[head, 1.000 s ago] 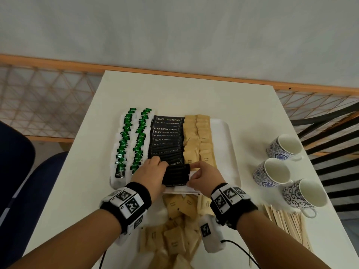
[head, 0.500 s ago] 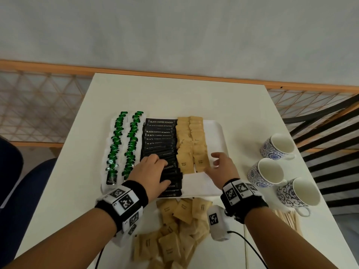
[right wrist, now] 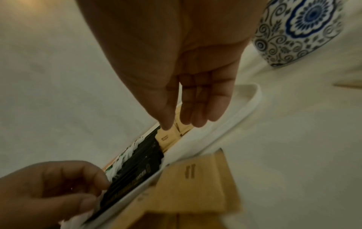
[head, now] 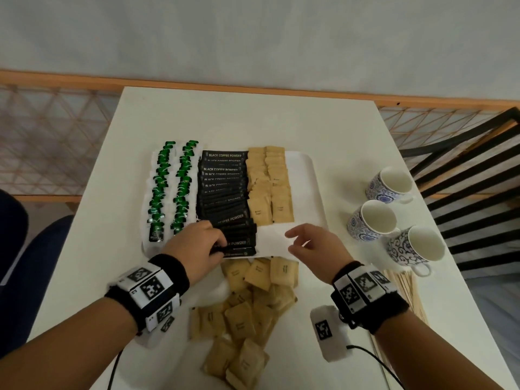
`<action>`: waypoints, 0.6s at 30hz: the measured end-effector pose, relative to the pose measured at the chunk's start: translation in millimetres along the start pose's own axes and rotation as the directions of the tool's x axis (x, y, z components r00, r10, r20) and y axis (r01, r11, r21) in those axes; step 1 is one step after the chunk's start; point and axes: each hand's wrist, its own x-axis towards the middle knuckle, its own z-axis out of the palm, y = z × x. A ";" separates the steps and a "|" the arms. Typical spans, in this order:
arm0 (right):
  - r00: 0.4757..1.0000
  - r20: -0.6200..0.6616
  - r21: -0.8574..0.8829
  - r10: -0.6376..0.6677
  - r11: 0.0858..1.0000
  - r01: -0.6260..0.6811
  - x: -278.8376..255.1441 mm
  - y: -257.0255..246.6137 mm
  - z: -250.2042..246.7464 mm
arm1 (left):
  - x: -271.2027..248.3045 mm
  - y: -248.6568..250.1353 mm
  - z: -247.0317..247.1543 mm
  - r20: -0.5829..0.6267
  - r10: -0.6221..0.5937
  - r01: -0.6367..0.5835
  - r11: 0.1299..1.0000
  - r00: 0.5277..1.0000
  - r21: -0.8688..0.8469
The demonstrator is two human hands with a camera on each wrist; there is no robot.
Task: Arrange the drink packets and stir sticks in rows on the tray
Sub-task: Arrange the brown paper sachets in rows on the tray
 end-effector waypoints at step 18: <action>0.988 0.156 -0.132 -0.002 0.991 0.023 -51.5 0.9 52.9 | -75.9 32.5 57.0 0.130 -0.151 0.155 0.988 0.980 -0.022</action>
